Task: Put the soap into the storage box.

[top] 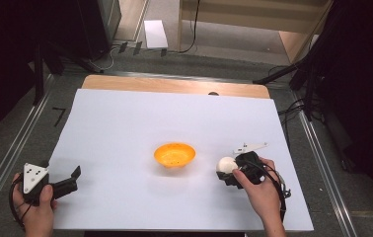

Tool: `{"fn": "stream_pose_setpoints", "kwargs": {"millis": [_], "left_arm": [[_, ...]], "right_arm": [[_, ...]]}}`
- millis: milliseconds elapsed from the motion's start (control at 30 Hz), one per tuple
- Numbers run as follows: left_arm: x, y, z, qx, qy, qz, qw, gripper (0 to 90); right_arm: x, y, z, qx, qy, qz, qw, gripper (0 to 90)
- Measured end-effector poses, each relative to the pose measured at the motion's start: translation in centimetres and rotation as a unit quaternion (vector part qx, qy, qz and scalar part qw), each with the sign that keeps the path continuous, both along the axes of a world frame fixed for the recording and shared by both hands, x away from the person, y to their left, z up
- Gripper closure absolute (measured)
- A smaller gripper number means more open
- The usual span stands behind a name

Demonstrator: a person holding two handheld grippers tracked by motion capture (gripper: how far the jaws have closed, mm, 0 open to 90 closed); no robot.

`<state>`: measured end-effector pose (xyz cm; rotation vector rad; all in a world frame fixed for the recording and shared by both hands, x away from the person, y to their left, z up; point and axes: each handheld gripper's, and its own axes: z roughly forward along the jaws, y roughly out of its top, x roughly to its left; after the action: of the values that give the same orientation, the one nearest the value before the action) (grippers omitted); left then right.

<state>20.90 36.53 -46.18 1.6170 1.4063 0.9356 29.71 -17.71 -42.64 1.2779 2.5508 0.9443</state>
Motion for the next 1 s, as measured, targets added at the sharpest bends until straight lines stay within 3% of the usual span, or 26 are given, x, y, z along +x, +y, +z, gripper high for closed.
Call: {"fn": "stream_pose_setpoints", "kwargs": {"millis": [1000], "left_arm": [[0.0, 0.0, 0.0, -0.002, 0.0, -0.001, 1.0, 0.0]], "right_arm": [[1.7, 3.3, 2.3, 0.0, -0.01, 0.03, 0.9995, 24.3]]}}
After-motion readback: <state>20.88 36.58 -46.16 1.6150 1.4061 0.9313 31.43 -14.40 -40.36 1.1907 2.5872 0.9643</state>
